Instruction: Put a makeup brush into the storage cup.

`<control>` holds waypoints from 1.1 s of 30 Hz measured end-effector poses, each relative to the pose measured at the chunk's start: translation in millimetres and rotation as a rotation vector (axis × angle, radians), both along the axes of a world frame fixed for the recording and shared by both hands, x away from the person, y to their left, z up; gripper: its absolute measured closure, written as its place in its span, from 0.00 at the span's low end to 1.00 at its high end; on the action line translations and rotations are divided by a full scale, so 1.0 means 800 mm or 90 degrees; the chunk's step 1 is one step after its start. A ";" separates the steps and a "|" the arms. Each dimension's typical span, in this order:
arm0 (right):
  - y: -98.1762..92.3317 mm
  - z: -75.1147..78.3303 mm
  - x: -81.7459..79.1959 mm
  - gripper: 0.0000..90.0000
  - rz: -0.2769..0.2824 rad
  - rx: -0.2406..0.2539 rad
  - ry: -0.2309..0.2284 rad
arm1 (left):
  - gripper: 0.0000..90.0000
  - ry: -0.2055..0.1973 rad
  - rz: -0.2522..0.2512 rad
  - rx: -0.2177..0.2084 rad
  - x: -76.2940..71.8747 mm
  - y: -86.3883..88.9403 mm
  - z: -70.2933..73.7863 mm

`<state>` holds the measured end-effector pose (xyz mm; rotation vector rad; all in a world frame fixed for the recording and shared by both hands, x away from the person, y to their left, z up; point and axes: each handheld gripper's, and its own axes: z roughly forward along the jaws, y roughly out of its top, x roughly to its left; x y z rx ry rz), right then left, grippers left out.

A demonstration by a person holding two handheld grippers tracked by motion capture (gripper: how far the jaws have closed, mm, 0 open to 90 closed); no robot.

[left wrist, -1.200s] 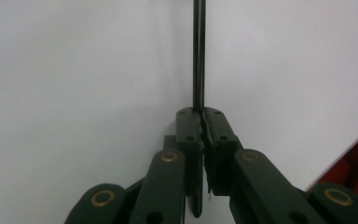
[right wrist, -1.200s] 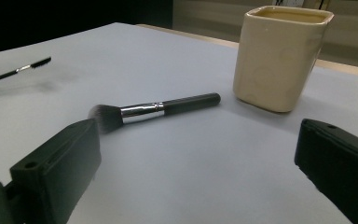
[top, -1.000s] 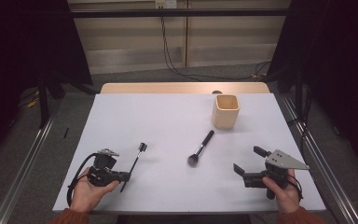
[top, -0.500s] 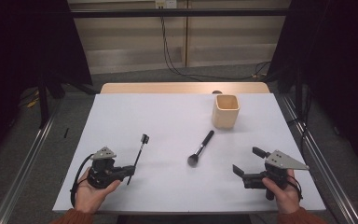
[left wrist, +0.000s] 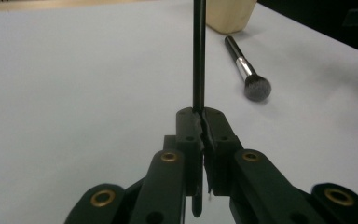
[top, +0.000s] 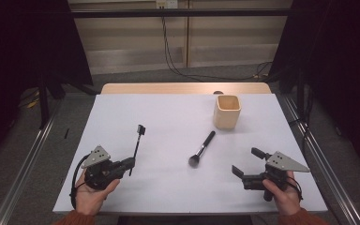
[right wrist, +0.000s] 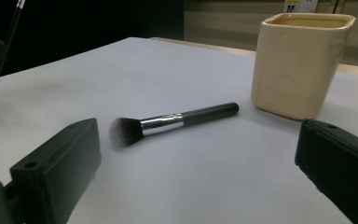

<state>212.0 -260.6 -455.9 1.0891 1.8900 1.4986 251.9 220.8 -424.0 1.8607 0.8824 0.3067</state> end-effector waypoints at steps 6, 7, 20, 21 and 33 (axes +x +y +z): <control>0.006 -0.001 0.000 0.00 0.017 0.006 -0.003 | 0.96 -0.030 -0.007 -0.026 -0.002 -0.005 0.006; 0.007 -0.001 0.000 0.00 0.019 0.006 -0.003 | 0.95 -0.031 -0.009 -0.023 -0.003 -0.007 0.008; 0.018 0.010 0.006 0.00 0.052 0.045 0.003 | 0.95 -0.047 -0.055 -0.035 0.000 -0.034 0.013; 0.020 0.011 0.006 0.00 0.056 0.045 0.001 | 0.95 -0.047 -0.058 -0.039 0.000 -0.036 0.013; 0.046 0.022 0.013 0.00 0.107 0.033 -0.028 | 0.95 -0.053 -0.083 -0.040 0.002 -0.060 0.017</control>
